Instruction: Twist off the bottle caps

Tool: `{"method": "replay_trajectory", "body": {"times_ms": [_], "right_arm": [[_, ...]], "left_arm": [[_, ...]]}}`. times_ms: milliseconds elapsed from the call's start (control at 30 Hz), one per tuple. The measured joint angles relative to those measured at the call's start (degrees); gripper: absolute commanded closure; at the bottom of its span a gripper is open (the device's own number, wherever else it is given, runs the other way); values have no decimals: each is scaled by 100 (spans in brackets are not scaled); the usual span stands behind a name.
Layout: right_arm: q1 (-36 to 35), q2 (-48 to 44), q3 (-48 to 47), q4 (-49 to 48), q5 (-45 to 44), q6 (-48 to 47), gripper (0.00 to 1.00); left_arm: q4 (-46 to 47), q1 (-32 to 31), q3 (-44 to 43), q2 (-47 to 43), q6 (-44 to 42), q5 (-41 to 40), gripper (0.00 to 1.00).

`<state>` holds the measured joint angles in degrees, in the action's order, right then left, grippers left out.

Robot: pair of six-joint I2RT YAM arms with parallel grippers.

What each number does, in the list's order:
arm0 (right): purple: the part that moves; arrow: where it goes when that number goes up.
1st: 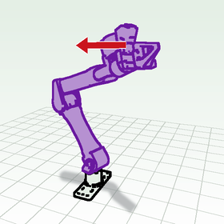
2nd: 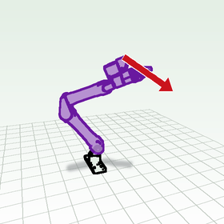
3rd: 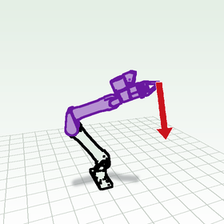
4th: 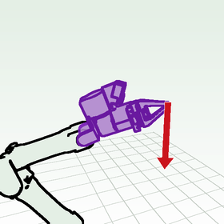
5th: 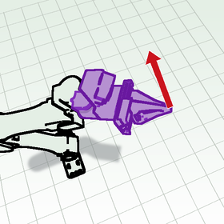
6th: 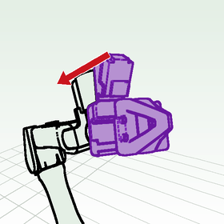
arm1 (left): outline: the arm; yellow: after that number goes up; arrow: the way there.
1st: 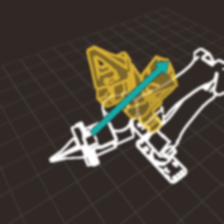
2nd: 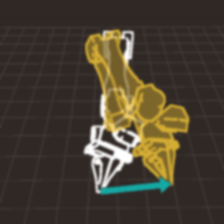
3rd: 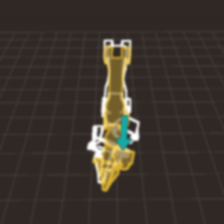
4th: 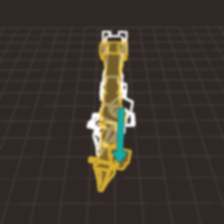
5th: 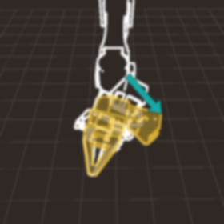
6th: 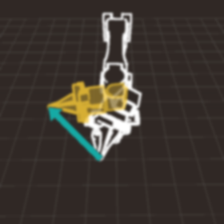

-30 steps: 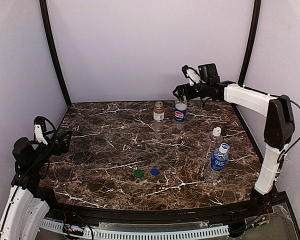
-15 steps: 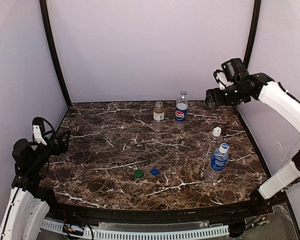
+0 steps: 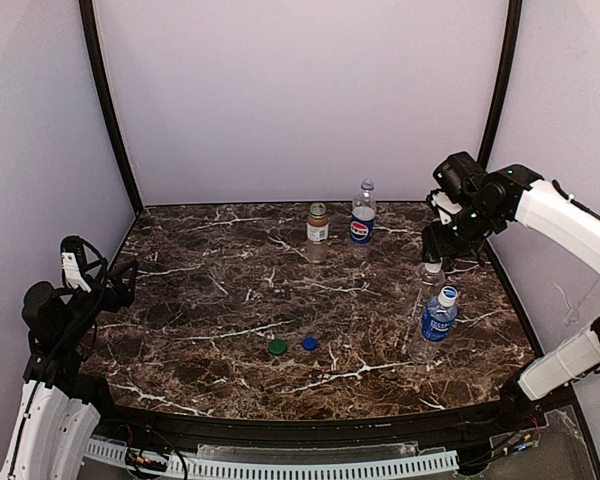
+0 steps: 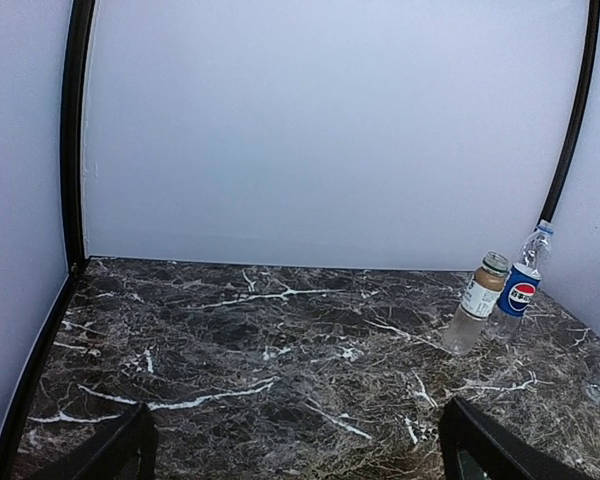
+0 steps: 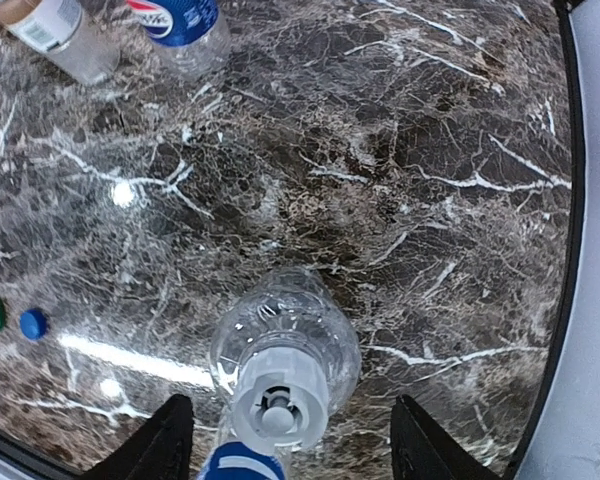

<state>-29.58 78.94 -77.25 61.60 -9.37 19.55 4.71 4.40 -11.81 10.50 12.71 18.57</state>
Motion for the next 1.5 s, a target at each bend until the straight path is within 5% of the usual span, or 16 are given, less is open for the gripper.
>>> {"method": "replay_trajectory", "body": {"times_ms": [267, 500, 867, 1167, 1500], "right_arm": [[-13, 227, 127, 0, -83, -26, 59], [-17, 289, 144, -173, -105, -133, 100], [-170, 275, -337, -2, 437, -210, 100], [-1777, 271, -1445, -992, 2428, -334, 100], [-3051, 2223, -2918, -3213, 3206, -284, 100]], "left_arm": [[2, 7, 2, -13, 0, 0, 1], [0, 61, 2, -42, -2, -2, 1], [4, 76, 2, -48, -39, 70, 1], [-11, 90, -59, 94, -769, 984, 6], [-2680, -225, -2549, 1416, -3344, 2507, 2]]}}
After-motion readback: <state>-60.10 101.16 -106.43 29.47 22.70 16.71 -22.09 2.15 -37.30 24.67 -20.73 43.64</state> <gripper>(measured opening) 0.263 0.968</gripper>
